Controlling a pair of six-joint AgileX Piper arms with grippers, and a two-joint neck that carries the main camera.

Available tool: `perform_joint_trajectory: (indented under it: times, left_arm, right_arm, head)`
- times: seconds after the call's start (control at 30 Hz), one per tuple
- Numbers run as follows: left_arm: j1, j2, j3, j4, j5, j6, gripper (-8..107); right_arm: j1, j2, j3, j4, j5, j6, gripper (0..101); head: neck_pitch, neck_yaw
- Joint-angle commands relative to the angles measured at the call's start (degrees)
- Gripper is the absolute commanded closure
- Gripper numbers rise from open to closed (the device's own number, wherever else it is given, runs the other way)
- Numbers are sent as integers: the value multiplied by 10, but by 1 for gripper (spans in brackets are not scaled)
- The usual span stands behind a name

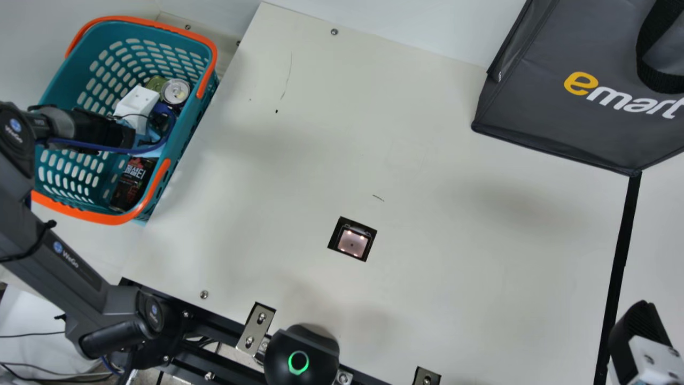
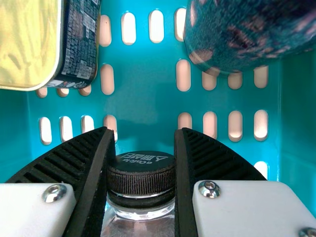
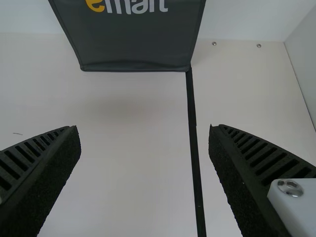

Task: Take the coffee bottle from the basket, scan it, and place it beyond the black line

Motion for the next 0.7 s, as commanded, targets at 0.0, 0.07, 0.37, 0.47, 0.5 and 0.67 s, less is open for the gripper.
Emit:
perform_joint_trajectory:
  times: [0.0,0.07,0.37,0.47,0.5,0.67]
  left_arm:
    - [-1,-3,2,-1,1,-1,89]
    - [-2,-8,6,0,2,-4,89]
    - [-8,-50,20,10,4,-28,89]
    - [-9,-69,25,19,6,-45,89]
    - [-10,-76,27,23,6,-50,89]
    - [-10,-112,35,42,13,-79,89]
  right_arm:
    - [0,0,0,0,0,0,10]
    - [0,0,0,0,0,0,10]
    - [0,0,0,0,0,0,10]
    - [0,0,0,0,1,0,10]
    - [0,0,0,0,1,0,10]
    - [0,0,0,0,1,0,10]
  head:
    - [-15,1]
    - [-15,1]
    - [-15,1]
    - [-15,1]
    - [-15,1]
    - [-15,1]
